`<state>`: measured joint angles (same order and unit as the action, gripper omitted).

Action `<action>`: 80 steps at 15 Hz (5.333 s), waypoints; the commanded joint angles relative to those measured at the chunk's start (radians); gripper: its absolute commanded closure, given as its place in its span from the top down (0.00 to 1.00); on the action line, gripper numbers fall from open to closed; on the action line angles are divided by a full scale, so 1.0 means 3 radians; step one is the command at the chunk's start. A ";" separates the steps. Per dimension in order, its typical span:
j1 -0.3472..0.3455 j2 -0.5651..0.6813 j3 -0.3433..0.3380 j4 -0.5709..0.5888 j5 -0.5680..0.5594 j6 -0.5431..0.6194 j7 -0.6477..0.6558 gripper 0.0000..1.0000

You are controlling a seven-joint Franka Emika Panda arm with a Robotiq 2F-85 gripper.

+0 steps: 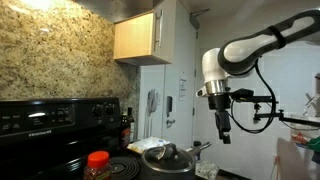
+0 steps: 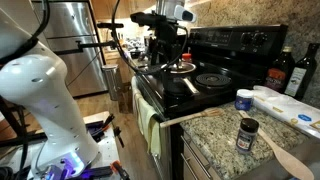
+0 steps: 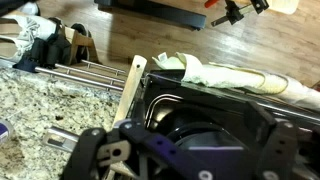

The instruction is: Remove the lid from the pot on the stove, pick up the wooden spoon from the right side of the countertop and put it inside the pot

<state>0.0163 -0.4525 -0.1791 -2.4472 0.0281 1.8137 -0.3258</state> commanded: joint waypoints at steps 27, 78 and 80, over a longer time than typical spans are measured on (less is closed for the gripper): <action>0.0157 0.1504 0.0596 0.1403 0.0346 0.0490 -0.2715 1.00; 0.0675 0.1578 0.1290 0.2255 -0.0626 -0.0646 -0.1883 0.10; 0.0727 0.1636 0.1348 0.2301 -0.0673 -0.0690 -0.1953 0.09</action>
<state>0.2183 0.0080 0.2030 -1.8115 -0.1323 1.6557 -0.8935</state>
